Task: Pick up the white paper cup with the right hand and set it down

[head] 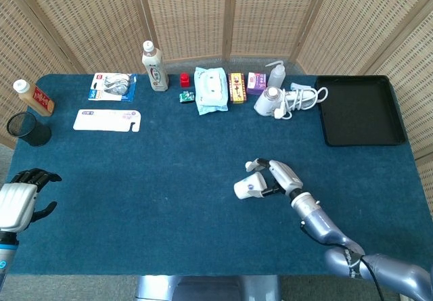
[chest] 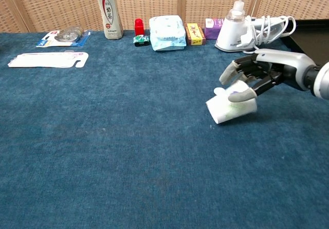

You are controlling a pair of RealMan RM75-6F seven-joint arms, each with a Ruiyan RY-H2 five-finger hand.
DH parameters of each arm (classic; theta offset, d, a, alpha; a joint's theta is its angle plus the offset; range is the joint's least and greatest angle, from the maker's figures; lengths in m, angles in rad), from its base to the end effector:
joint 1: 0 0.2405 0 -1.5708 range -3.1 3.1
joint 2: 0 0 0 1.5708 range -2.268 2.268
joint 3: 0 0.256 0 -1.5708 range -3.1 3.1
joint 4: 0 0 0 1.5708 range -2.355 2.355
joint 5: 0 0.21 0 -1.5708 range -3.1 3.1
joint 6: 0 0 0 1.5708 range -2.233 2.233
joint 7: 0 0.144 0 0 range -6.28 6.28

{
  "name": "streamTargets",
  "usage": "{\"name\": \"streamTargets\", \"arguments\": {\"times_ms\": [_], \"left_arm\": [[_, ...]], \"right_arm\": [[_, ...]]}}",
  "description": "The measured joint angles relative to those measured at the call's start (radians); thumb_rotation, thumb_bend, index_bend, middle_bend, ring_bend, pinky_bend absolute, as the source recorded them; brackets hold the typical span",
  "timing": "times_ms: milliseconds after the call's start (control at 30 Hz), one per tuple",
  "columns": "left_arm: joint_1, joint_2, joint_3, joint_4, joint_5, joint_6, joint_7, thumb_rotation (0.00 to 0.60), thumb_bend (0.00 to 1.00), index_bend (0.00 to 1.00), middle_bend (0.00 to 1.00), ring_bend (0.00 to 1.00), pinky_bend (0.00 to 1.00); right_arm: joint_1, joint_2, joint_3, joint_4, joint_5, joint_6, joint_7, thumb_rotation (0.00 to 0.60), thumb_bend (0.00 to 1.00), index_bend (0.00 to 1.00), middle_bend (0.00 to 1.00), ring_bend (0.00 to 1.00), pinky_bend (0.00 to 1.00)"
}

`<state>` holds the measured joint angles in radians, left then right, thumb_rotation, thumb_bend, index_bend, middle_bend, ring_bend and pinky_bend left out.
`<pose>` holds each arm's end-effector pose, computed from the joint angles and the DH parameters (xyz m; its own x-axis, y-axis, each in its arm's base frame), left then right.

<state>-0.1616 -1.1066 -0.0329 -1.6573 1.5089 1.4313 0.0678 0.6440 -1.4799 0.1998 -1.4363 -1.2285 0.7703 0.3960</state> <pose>-0.2915 0.1993 0.1489 0.4333 0.0408 0.9003 0.8987 -0.0942 -0.4283 -0.1923 -0.3361 -0.0094 -0.1299 -0.5258 0.8406 -0.9774 -0.0749 -0.1979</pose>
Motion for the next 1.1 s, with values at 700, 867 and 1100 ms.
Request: {"name": "streamTargets", "arguments": {"times_ms": [700, 867, 1100], "left_arm": [[-0.002, -0.007, -0.001, 0.013, -0.002, -0.008, -0.012, 0.600, 0.20, 0.37, 0.41, 0.27, 0.26], [0.001, -0.008, 0.000, 0.019, -0.008, -0.010, -0.018, 0.600, 0.20, 0.37, 0.41, 0.27, 0.26], [0.005, -0.005, 0.002, 0.025, -0.009, -0.008, -0.030, 0.600, 0.20, 0.37, 0.41, 0.27, 0.26]], "right_arm": [[0.028, 0.096, -0.059, -0.139, -0.024, 0.050, -0.416, 0.517, 0.26, 0.28, 0.23, 0.26, 0.17], [0.049, 0.079, -0.065, -0.155, 0.004, 0.063, -0.549, 0.514, 0.27, 0.31, 0.24, 0.26, 0.17], [0.073, 0.037, -0.073, -0.165, 0.062, 0.114, -0.762, 0.513, 0.27, 0.34, 0.25, 0.26, 0.17]]}}
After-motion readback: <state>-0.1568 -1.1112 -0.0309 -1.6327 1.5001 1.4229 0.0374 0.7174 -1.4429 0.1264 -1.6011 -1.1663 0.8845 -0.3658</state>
